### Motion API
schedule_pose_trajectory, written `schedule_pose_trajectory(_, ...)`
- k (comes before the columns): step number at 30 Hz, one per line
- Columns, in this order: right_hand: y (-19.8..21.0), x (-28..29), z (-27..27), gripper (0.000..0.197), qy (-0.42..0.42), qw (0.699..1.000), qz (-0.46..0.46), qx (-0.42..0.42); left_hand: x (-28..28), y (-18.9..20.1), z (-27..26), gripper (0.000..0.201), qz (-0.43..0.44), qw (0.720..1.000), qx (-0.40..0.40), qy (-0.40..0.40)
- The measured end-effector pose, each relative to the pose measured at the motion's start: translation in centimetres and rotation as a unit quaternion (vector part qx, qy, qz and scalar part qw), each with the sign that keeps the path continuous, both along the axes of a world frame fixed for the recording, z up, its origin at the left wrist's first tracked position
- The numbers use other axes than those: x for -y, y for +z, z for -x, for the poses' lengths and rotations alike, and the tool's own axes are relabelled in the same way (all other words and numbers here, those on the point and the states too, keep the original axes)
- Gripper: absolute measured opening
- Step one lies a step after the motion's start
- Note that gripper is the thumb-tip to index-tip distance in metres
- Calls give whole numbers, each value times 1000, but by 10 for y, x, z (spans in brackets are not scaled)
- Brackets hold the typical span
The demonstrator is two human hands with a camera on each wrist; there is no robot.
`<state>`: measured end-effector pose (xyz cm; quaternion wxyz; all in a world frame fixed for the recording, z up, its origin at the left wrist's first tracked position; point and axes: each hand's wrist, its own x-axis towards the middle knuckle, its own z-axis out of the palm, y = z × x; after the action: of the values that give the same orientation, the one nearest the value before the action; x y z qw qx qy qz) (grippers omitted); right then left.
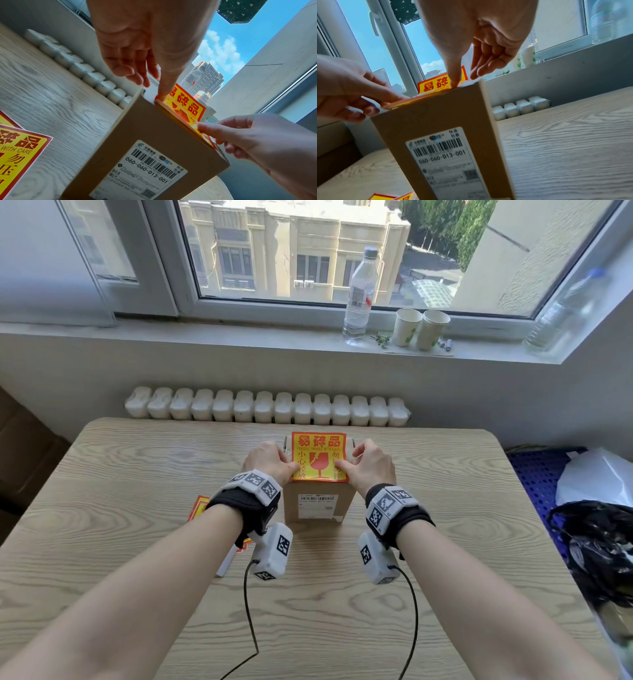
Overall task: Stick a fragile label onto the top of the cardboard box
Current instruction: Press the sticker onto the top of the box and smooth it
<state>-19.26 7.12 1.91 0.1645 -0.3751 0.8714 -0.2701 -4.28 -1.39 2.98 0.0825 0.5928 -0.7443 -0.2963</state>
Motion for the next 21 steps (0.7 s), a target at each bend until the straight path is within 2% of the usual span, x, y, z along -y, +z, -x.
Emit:
schedule_pose_trajectory(3, -5, -7, -2, 25, 58, 993, 44, -91, -1, -4, -4, 23, 63, 997, -33, -3)
schedule_pose_trajectory(6, -7, -6, -8, 30, 130, 973, 77, -173, -5, -9, -1, 16, 222, 964, -56, -136)
schedule_pose_trajectory(8, -7, -2, -13, 40, 177, 965, 56, -182, -6, -17, 5, 23, 263, 938, -24, -225)
schedule_pose_trajectory(10, -9, 3, -15, 48, 220, 958, 2, -184, -4, -25, 10, 33, 244, 931, 36, -270)
schedule_pose_trajectory(13, -19, 9, -12, 55, 236, 956, -70, -159, 1, -32, 12, 45, 180, 938, 99, -278)
schedule_pose_trajectory(17, -32, 7, -9, 58, 228, 959, -108, -131, 1, -38, 10, 47, 125, 952, 99, -262)
schedule_pose_trajectory(21, -31, 10, -14, 57, 220, 956, -96, -169, -1, -36, 13, 48, 132, 958, 83, -239)
